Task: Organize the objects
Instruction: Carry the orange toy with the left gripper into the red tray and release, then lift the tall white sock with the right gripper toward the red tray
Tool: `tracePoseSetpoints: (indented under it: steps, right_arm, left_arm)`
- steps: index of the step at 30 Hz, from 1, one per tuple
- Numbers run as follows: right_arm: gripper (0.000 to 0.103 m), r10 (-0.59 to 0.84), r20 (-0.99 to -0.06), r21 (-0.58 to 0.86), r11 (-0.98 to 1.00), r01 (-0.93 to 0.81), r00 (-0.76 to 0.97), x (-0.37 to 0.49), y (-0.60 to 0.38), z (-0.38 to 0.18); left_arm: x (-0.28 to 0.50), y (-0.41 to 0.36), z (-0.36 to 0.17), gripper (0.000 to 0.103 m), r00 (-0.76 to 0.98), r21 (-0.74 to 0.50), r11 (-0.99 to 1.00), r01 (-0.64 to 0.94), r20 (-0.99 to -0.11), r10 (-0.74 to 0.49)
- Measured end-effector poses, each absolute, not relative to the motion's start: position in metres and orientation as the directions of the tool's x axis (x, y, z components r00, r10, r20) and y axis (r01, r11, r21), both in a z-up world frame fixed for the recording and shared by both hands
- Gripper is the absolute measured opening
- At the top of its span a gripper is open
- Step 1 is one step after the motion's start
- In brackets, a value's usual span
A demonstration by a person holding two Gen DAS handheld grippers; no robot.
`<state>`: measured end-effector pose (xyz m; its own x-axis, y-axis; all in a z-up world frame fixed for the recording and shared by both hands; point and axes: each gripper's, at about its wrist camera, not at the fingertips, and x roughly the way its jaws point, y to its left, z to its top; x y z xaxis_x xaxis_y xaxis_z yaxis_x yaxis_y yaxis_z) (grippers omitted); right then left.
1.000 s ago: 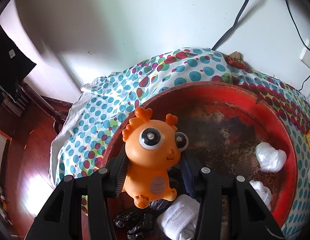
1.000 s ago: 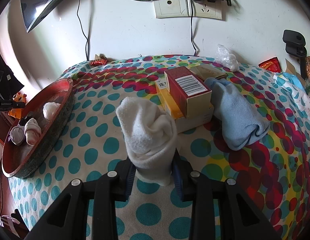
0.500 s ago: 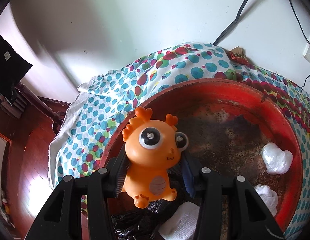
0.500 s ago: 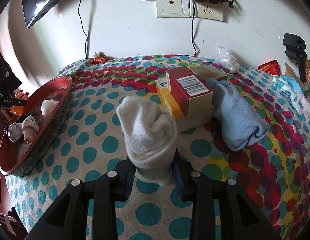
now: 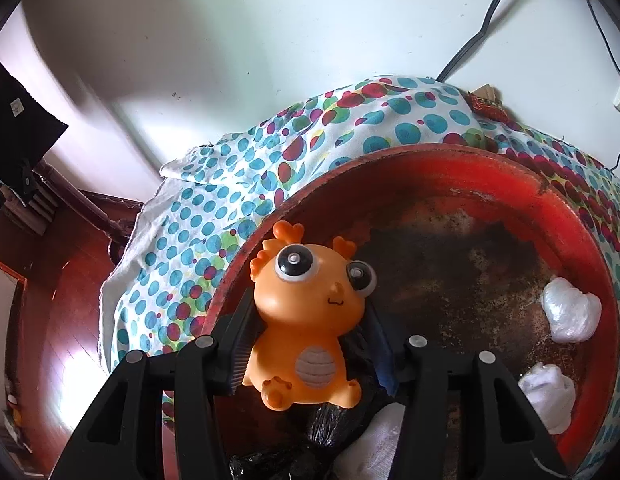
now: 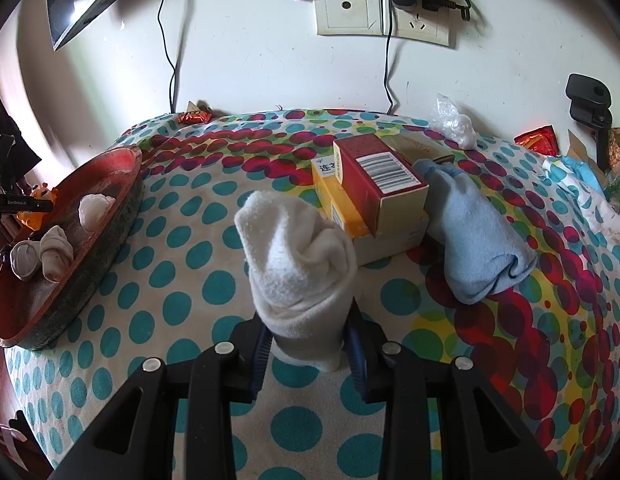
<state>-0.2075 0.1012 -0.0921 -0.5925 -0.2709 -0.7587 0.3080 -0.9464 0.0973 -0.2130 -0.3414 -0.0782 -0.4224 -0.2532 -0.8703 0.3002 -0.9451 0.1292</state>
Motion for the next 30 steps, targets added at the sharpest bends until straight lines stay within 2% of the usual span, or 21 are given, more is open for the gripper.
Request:
tracePoseSetpoints:
  steps: [5,10,21,25,27,30]
  right_arm:
    - [0.034,-0.267,-0.759,0.093,-0.947,0.308,-0.593,-0.207,0.101,-0.092]
    - [0.034,-0.257,-0.761,0.080,-0.948,0.308,-0.595,-0.207,0.099,-0.092]
    - [0.034,-0.248,-0.762,0.069,-0.949,0.307,-0.598,-0.207,0.097,-0.093]
    - [0.034,-0.247,-0.762,0.067,-0.950,0.306,-0.598,-0.206,0.097,-0.093]
    - [0.034,-0.240,-0.763,0.057,-0.950,0.307,-0.601,-0.206,0.096,-0.093]
    - [0.034,-0.231,-0.763,0.046,-0.951,0.307,-0.603,-0.206,0.095,-0.093]
  left_arm:
    - [-0.208,-0.339,-0.074,0.053,-0.443,0.137,-0.945,0.296,-0.857,-0.263]
    - [-0.199,-0.332,-0.053,0.077,-0.495,0.158,-0.944,0.288,-0.820,-0.288]
    - [-0.129,-0.300,-0.021,0.079,-0.522,0.115,-0.935,0.335,-0.804,-0.286]
    - [-0.097,-0.285,-0.016,0.088,-0.515,0.088,-0.932,0.353,-0.813,-0.271]
    - [-0.085,-0.280,-0.013,0.089,-0.535,0.048,-0.938,0.343,-0.811,-0.237]
    - [-0.068,-0.274,-0.012,0.096,-0.571,-0.021,-0.946,0.325,-0.801,-0.178]
